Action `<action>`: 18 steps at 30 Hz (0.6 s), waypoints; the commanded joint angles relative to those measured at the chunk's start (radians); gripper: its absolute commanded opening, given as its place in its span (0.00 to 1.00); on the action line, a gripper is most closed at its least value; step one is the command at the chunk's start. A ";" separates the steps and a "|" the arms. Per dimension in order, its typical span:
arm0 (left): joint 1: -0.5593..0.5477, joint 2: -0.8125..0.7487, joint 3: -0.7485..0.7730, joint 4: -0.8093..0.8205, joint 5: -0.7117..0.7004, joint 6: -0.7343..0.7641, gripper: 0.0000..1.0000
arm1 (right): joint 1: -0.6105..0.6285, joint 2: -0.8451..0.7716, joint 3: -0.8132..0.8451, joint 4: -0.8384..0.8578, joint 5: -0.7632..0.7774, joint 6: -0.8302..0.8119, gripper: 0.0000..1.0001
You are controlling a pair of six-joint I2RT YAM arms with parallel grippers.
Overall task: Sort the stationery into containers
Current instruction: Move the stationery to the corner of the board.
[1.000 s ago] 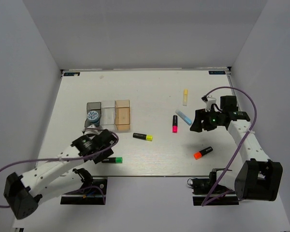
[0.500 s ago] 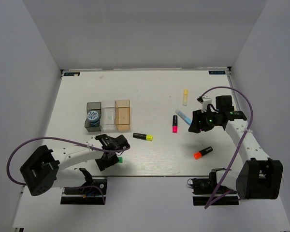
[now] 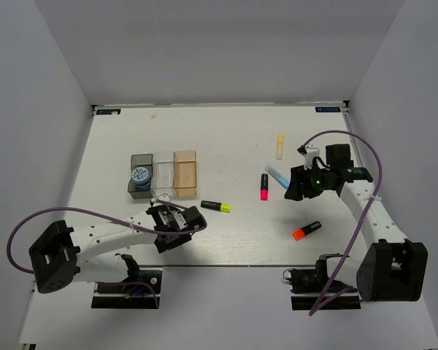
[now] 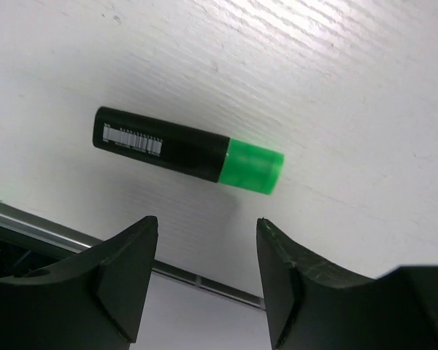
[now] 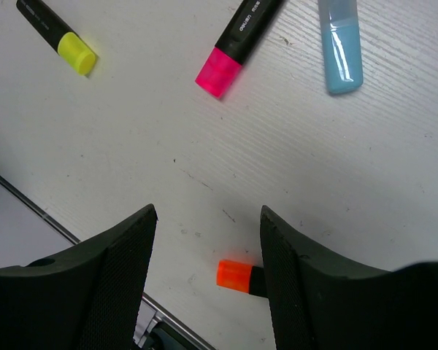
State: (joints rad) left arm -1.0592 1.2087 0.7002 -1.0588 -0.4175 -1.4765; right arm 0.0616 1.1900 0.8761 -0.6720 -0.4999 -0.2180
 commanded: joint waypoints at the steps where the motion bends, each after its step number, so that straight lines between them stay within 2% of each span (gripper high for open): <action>1: -0.004 -0.012 0.010 -0.104 -0.236 -0.740 0.67 | 0.001 -0.015 0.026 0.011 -0.014 -0.014 0.62; 4: -0.004 -0.017 -0.031 -0.069 -0.254 -0.763 0.67 | 0.000 -0.023 0.020 0.012 -0.012 -0.012 0.62; 8: 0.031 0.003 -0.062 -0.029 -0.253 -0.815 0.73 | -0.002 -0.018 0.023 0.011 -0.017 -0.009 0.62; 14: 0.051 0.023 -0.080 0.097 -0.260 -0.777 0.74 | -0.006 -0.020 0.017 0.006 -0.019 -0.011 0.62; 15: 0.054 0.017 -0.074 0.121 -0.271 -0.645 0.73 | -0.005 -0.021 0.017 0.009 -0.019 -0.012 0.62; 17: 0.053 0.011 -0.041 0.198 -0.279 -0.531 0.62 | -0.005 -0.024 0.017 0.009 -0.017 -0.015 0.62; 18: 0.054 0.008 -0.027 0.254 -0.274 -0.260 0.54 | -0.005 -0.023 0.018 0.008 -0.019 -0.015 0.62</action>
State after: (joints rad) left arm -1.0096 1.2366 0.6205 -0.9161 -0.5358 -1.4937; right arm 0.0605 1.1900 0.8761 -0.6724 -0.5007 -0.2180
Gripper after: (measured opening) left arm 0.571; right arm 0.620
